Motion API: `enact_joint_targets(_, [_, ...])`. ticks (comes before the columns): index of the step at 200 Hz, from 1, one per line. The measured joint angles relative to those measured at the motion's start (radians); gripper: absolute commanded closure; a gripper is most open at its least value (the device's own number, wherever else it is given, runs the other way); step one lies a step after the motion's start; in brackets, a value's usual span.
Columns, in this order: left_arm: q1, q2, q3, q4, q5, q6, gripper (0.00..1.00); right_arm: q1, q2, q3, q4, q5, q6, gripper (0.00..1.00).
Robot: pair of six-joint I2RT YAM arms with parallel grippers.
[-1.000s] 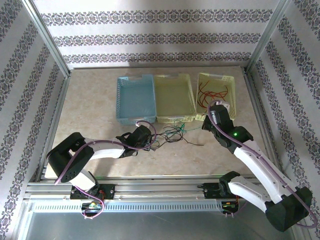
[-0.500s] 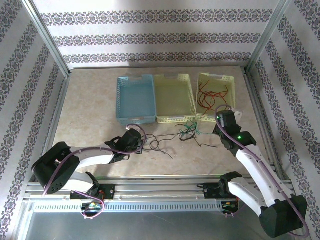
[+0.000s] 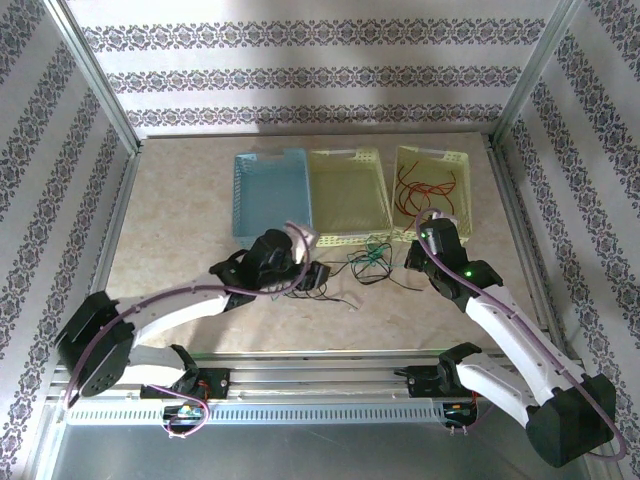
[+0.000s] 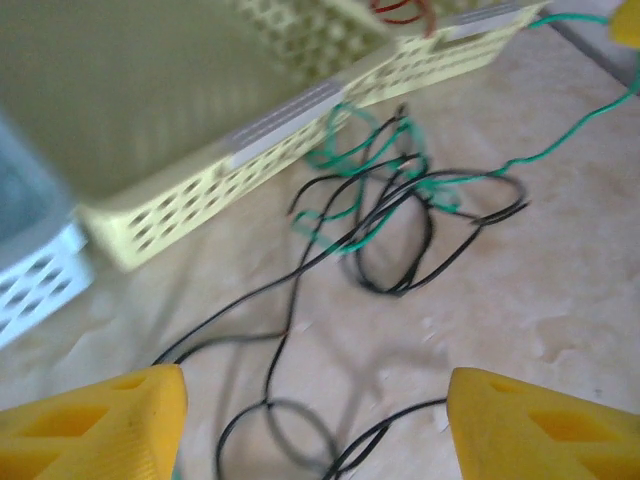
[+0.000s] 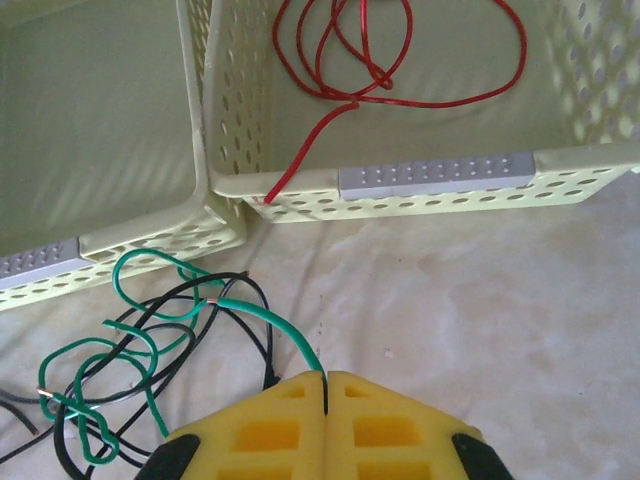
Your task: Untangle the cables
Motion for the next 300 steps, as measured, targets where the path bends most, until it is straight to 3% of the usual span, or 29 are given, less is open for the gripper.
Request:
enact_joint_targets(39, [-0.032,0.277,0.150,0.040,0.054,0.077,0.36,-0.035,0.000,0.000,0.002,-0.058,0.014,1.00])
enact_joint_targets(71, [-0.037,0.445,0.241,0.057,0.076,0.109,0.47,-0.082,0.000,0.000,0.001,-0.119,0.027,1.00])
enact_joint_targets(84, [-0.039,0.489,0.279,0.072,0.079,0.114,0.57,-0.088,0.000,0.000,-0.002,-0.133,0.027,1.00])
enact_joint_targets(123, [-0.040,0.537,0.331,0.140,0.114,0.099,1.00,-0.095,0.000,0.000,-0.023,-0.148,0.027,1.00])
enact_joint_targets(153, [-0.040,0.534,0.315,0.193,0.136,0.063,1.00,-0.101,0.003,0.000,-0.041,-0.134,0.028,1.00])
enact_joint_targets(191, [-0.040,0.417,0.174,0.256,0.142,-0.001,1.00,-0.101,0.038,0.000,-0.057,-0.066,0.048,1.00])
enact_joint_targets(240, [-0.031,0.098,-0.042,0.295,0.043,-0.060,1.00,-0.115,0.070,-0.002,-0.093,0.067,0.069,1.00])
enact_joint_targets(300, [0.100,-0.286,-0.308,0.226,-0.144,-0.164,1.00,-0.220,0.080,-0.020,-0.126,0.105,0.077,1.00])
